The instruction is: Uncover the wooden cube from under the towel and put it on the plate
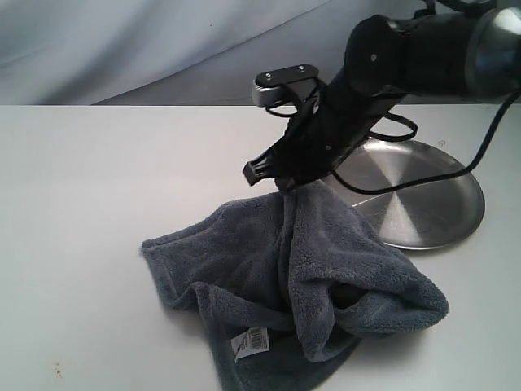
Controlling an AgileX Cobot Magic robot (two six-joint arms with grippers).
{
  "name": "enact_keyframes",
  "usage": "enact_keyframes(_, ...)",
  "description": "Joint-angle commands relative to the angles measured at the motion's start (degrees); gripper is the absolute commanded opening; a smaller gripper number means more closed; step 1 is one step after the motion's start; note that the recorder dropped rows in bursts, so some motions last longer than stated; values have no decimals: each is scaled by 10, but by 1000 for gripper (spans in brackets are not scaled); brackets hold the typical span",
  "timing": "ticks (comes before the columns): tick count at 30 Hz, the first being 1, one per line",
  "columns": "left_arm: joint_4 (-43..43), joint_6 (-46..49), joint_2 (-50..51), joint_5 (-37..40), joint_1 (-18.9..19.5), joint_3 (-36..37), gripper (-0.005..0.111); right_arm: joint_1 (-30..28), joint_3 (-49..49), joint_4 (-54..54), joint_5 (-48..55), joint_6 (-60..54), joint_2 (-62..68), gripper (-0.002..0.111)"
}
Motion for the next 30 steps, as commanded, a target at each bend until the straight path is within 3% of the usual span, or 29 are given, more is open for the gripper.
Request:
enact_keyframes(1, -1, -1, -2, -7, 1, 3, 0, 39, 3, 1, 70, -10, -13, 0)
enact_keyframes(9, -1, -1, -2, -7, 1, 3, 0, 91, 144, 1, 15, 13, -129, 0)
enact_keyframes(18, -1, -1, -2, -7, 1, 3, 0, 50, 306, -15, -111, 61, -231, 0)
enact_keyframes(24, -1, -1, -2, -7, 1, 3, 0, 31, 325, -18, -204, 64, -245, 0)
enact_keyframes(30, -1, -1, -2, -7, 1, 3, 0, 28, 325, -89, -207, 117, -244, 0)
